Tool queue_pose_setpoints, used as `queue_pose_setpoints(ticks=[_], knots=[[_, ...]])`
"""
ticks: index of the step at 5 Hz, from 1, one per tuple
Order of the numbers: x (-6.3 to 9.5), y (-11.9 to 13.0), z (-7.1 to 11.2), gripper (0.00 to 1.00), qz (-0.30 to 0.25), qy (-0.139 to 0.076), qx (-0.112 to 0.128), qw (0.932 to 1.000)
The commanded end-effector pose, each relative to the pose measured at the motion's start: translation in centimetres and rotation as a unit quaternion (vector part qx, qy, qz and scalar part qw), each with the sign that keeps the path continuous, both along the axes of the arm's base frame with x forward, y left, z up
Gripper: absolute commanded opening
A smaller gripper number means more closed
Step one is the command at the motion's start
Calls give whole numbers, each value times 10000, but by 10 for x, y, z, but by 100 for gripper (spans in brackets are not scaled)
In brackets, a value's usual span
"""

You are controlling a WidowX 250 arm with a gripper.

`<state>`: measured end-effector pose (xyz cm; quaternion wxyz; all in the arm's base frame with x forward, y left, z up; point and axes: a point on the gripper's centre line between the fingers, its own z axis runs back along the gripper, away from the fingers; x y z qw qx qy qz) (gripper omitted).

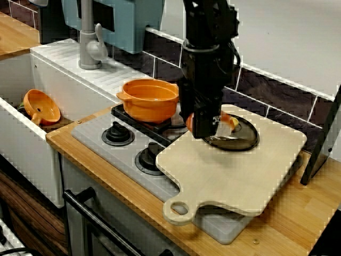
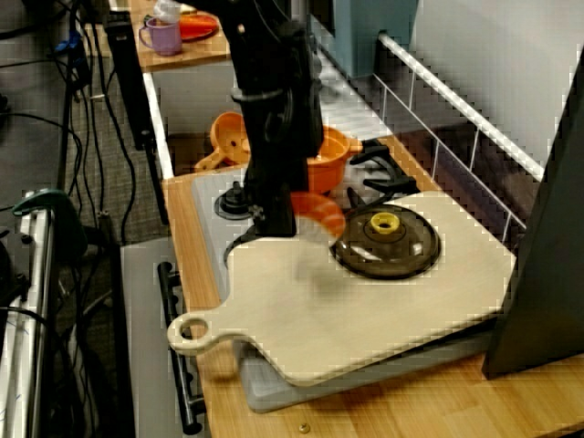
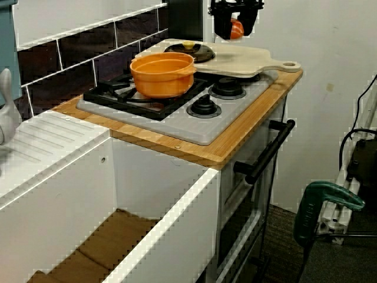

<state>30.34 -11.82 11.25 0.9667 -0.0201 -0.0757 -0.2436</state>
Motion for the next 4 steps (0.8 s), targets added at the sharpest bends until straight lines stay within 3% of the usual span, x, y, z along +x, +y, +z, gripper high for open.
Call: queue_pose_setpoints(ticks=[1,4], knots=[[10,30,27,0,712,-234,236,9969],[15,70,37,0,1503,-94,564,9870]])
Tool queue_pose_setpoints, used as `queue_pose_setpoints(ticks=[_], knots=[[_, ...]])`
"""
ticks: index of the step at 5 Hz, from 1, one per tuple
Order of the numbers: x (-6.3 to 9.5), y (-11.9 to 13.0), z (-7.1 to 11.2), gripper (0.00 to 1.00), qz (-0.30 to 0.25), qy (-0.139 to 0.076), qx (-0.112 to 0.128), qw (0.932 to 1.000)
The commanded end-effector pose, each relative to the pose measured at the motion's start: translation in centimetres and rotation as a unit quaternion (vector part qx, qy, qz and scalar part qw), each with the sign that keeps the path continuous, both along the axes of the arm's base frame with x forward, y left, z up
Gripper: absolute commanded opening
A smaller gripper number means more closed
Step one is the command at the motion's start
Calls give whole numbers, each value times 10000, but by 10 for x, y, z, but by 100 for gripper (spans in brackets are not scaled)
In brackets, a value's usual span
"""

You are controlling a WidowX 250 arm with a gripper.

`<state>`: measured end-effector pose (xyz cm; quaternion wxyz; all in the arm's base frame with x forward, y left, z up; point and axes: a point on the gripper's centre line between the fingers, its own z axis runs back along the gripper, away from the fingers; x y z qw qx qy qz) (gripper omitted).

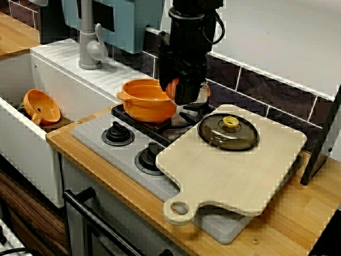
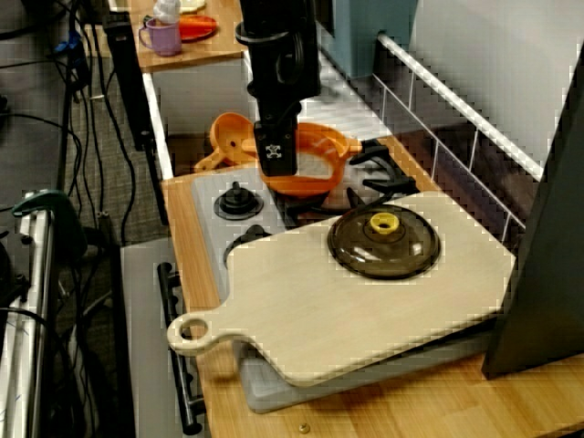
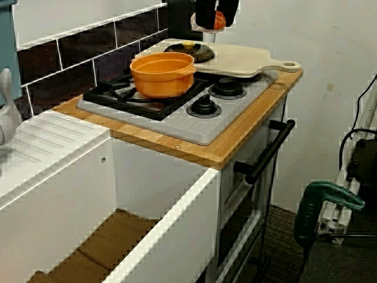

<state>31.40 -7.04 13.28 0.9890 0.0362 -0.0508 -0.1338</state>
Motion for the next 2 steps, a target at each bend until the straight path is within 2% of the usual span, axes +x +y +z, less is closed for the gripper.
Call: queue_pose_setpoints(ticks=[1,2], knots=[[2,28,15,0,432,-287,134,9986],[3,36,16,0,566,-326,175,9977]])
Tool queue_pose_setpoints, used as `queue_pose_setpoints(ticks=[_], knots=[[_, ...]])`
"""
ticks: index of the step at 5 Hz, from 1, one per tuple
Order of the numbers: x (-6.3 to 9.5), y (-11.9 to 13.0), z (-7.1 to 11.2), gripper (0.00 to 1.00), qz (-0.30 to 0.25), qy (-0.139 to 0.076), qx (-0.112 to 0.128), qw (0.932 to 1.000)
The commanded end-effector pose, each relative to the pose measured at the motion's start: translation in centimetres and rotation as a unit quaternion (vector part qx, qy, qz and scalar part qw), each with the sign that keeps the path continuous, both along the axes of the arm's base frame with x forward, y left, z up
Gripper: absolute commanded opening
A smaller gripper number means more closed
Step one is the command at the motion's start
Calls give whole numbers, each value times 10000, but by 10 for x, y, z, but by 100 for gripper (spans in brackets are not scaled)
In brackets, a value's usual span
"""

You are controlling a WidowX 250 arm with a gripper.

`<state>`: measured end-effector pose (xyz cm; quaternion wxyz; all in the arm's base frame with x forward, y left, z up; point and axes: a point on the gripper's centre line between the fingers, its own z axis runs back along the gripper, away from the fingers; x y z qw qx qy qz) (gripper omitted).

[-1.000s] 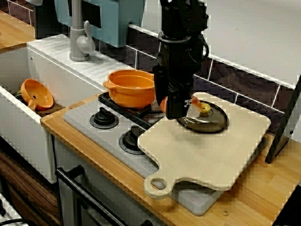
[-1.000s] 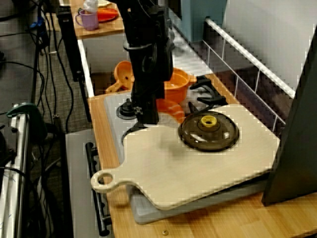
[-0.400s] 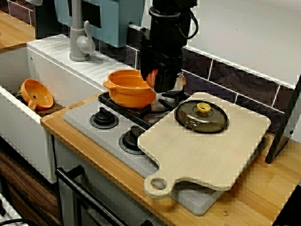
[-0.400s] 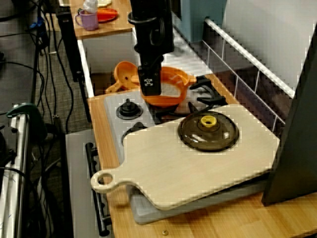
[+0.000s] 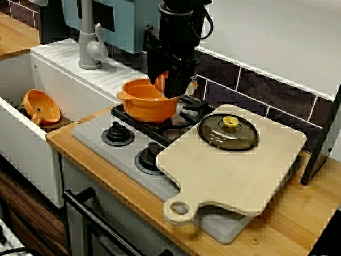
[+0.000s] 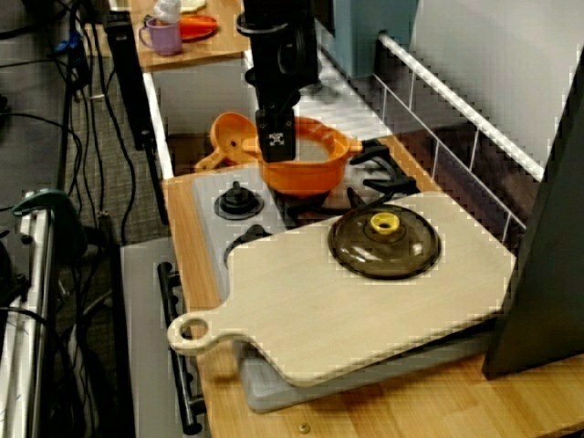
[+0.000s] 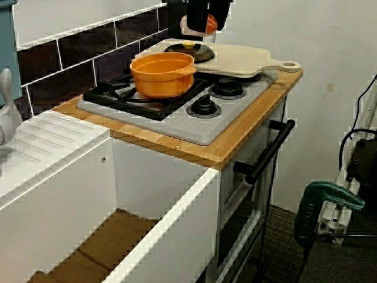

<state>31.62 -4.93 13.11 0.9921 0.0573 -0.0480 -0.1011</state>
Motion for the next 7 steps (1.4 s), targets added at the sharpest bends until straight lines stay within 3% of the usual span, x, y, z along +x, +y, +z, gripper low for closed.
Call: queue_pose_setpoints(ticks=[1,3,7], knots=[[2,27,20,0,323,-388,10,9987],[2,41,15,0,462,-402,107,9981],[22,63,11,0,772,-336,87,9964]])
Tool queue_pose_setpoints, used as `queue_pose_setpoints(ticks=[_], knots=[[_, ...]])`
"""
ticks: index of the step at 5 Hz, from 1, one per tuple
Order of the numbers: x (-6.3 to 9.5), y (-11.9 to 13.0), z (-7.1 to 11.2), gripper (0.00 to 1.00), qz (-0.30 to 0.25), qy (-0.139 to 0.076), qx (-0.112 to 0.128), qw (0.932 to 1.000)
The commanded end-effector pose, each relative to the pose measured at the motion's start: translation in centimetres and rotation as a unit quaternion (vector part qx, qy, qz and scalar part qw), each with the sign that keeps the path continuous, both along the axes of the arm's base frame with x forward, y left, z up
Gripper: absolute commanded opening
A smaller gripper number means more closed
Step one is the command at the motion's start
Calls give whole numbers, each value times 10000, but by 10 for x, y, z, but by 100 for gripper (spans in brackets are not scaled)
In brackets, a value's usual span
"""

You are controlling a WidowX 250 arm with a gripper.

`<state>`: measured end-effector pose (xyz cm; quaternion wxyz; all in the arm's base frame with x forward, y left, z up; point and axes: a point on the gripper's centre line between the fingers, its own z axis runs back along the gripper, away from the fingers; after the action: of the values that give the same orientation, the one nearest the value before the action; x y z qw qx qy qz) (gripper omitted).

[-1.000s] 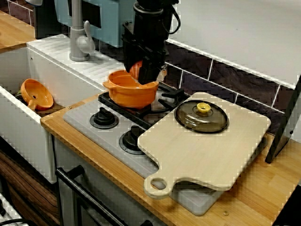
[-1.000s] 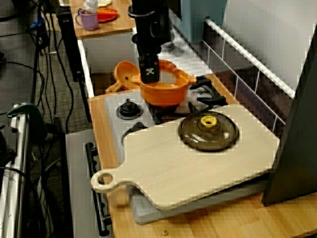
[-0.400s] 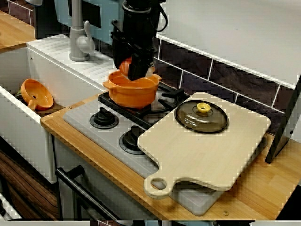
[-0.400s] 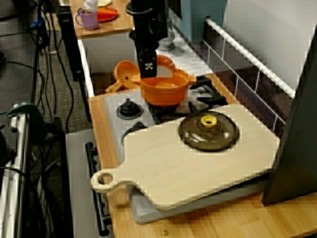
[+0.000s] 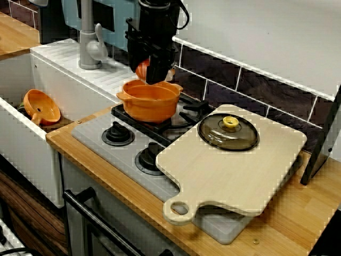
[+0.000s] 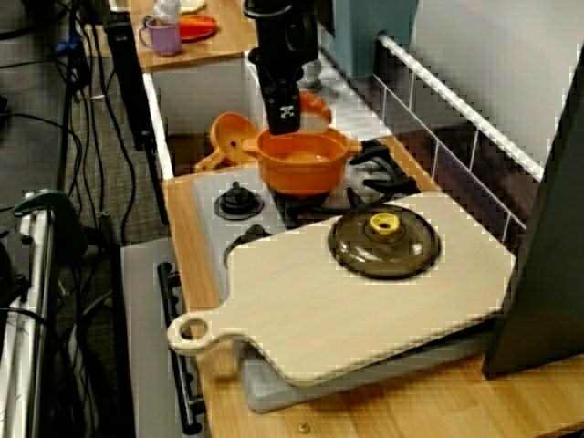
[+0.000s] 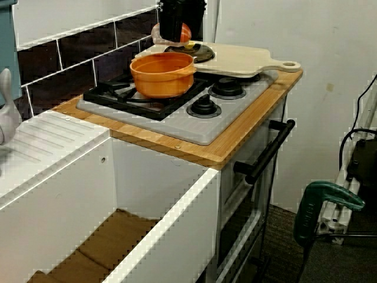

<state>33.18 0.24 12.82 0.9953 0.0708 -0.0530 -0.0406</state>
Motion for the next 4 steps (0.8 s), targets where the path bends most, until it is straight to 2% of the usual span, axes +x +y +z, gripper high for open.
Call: queue_pose_setpoints(ticks=[1,2,4], knots=[[8,13,13,0,197,-235,-6,9995],[7,15,13,100,337,-208,-7,9992],[-2,13,15,100,240,-178,-48,9995]])
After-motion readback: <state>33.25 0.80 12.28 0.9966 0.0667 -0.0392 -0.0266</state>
